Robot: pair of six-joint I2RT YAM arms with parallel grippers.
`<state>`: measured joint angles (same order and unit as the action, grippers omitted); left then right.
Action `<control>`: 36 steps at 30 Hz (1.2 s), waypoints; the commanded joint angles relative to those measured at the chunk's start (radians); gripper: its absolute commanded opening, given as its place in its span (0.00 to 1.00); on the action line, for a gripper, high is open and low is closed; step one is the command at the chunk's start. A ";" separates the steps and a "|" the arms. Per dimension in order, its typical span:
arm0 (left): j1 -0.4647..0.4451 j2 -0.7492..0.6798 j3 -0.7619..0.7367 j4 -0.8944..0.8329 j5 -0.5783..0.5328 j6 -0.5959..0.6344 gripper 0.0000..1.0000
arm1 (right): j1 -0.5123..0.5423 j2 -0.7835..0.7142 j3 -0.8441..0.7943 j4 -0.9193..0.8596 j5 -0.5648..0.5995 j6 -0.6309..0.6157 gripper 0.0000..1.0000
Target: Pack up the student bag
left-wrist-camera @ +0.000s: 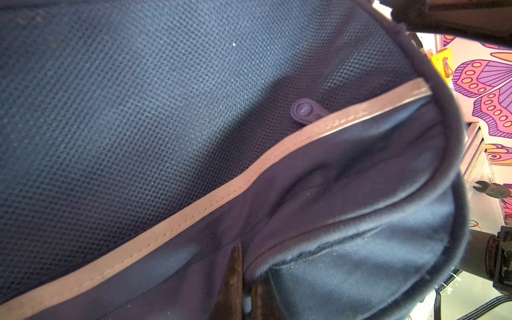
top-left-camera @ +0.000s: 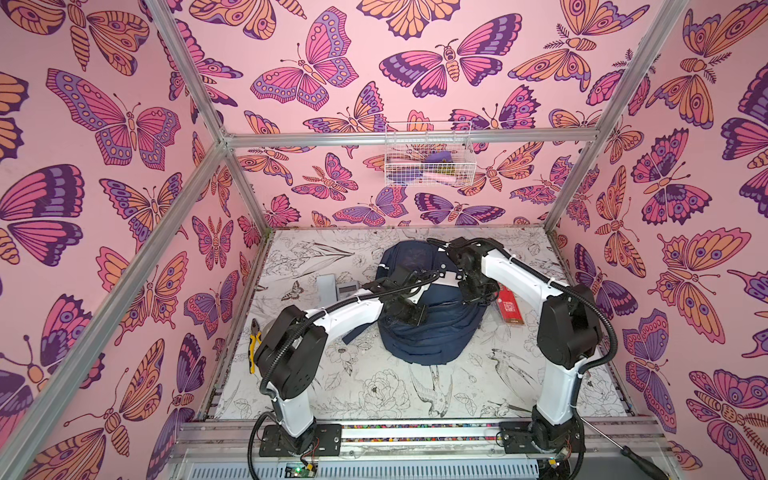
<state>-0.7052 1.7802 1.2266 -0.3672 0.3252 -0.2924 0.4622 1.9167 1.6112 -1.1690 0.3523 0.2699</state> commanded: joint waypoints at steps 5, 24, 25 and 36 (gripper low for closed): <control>0.047 0.009 0.015 -0.098 -0.030 -0.110 0.00 | -0.002 -0.096 -0.054 -0.025 -0.020 -0.011 0.00; 0.031 -0.077 -0.030 0.196 0.138 -0.302 0.00 | 0.252 -0.542 -0.367 0.235 -0.183 0.188 0.00; 0.022 -0.072 -0.028 0.175 0.129 -0.291 0.00 | 0.262 -0.546 -0.362 0.246 -0.212 0.191 0.00; 0.008 -0.031 0.098 0.028 0.054 -0.285 0.42 | 0.459 -0.569 -0.534 0.269 -0.108 0.343 0.00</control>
<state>-0.6983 1.7493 1.2621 -0.3271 0.4374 -0.5949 0.9318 1.3796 1.1416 -0.8978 0.2359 0.5522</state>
